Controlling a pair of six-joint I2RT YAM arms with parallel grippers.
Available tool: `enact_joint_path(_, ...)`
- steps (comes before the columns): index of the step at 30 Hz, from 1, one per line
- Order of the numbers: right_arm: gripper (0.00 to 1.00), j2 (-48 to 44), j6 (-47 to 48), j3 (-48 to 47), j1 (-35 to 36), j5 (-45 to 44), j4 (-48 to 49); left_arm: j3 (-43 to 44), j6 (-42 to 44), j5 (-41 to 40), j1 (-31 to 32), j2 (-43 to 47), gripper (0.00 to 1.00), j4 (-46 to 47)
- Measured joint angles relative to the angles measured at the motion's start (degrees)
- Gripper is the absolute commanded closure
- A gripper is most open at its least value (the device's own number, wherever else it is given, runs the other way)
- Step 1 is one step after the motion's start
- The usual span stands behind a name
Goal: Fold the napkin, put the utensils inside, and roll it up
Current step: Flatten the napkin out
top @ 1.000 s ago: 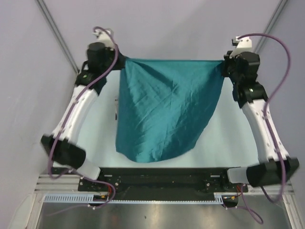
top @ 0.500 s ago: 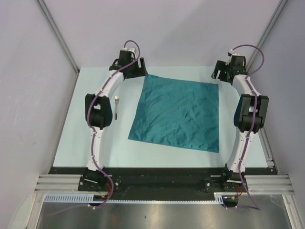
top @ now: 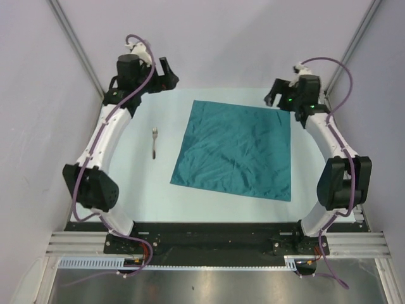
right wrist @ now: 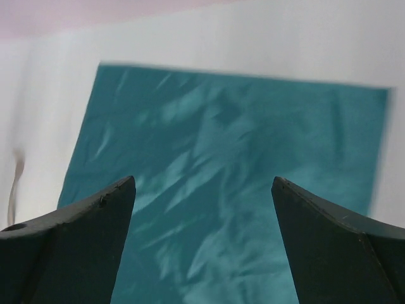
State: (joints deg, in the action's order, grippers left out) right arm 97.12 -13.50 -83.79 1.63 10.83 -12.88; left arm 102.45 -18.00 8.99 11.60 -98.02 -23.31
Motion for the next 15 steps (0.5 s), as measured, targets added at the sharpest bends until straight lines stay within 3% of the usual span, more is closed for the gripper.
enact_joint_path(6,0.1,-1.75,-1.77,9.11,18.25,-2.01,0.35,-21.55,-1.22,-0.04,-6.49,13.09,0.0,2.56)
enact_joint_path(9,0.14,-1.73,-2.38,12.28,27.04,-3.34,0.26,-26.1,-0.37,-0.9,-7.1,15.32,0.0,-1.42)
enact_joint_path(15,0.32,-0.17,-1.86,13.84,44.65,-4.85,2.16,-31.82,5.68,-6.62,-6.47,24.65,0.0,-4.07)
